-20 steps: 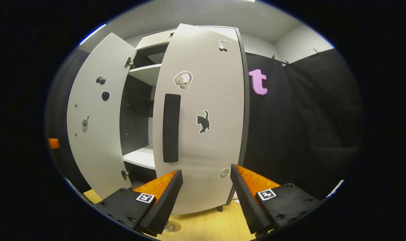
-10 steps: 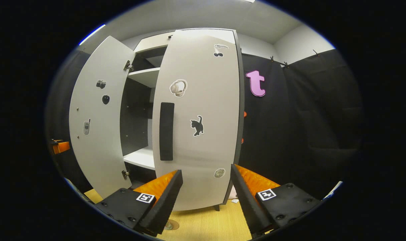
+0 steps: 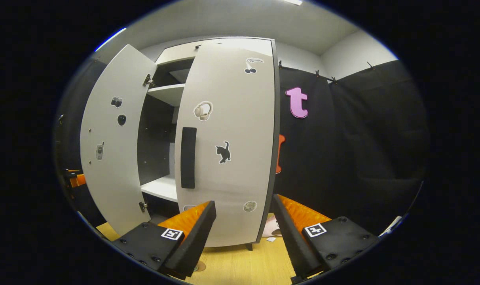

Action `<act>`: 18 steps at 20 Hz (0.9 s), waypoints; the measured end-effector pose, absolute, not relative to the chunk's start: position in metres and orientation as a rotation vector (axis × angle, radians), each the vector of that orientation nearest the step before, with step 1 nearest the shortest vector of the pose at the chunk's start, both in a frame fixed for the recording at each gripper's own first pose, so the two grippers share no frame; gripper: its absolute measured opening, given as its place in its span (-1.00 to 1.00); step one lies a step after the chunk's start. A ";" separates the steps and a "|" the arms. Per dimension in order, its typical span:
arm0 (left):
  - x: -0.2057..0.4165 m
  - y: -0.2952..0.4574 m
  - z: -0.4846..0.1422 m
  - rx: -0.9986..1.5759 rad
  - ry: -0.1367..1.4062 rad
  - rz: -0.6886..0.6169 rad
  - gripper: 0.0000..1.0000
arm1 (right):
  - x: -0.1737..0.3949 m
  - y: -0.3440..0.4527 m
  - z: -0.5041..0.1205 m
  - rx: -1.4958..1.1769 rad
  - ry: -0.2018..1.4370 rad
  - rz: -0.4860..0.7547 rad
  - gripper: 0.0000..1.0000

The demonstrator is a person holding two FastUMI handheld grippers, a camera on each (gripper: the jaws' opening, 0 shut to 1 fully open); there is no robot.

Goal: Grasp the bottle in the cabinet with the left hand and place it on the coaster, then close the right door with the right hand and the left door with the left hand.

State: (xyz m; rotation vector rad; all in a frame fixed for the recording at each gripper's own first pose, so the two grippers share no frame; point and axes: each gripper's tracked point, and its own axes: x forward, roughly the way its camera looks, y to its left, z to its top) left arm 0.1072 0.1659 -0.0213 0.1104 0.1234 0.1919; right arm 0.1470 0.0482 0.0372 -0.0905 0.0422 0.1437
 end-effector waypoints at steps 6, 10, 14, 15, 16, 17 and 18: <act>0.106 0.157 -0.023 0.108 0.138 0.183 0.77 | 0.143 0.043 0.039 -0.078 0.032 0.147 0.91; 0.105 0.146 -0.025 0.113 0.149 0.188 0.76 | 0.139 0.030 0.038 -0.088 0.030 0.144 0.91; 0.105 0.124 -0.029 0.109 0.155 0.176 0.85 | 0.137 0.014 0.042 -0.095 0.031 0.159 0.91; 0.104 0.118 -0.030 0.099 0.157 0.174 0.86 | 0.137 0.009 0.044 -0.096 0.031 0.166 0.91; 0.105 0.112 -0.032 0.089 0.158 0.175 0.86 | 0.139 0.004 0.046 -0.095 0.030 0.172 0.91; 0.105 0.107 -0.033 0.081 0.161 0.178 0.86 | 0.140 -0.001 0.048 -0.094 0.028 0.180 0.91; 0.106 0.102 -0.034 0.077 0.162 0.184 0.76 | 0.142 -0.006 0.051 -0.093 0.024 0.188 0.91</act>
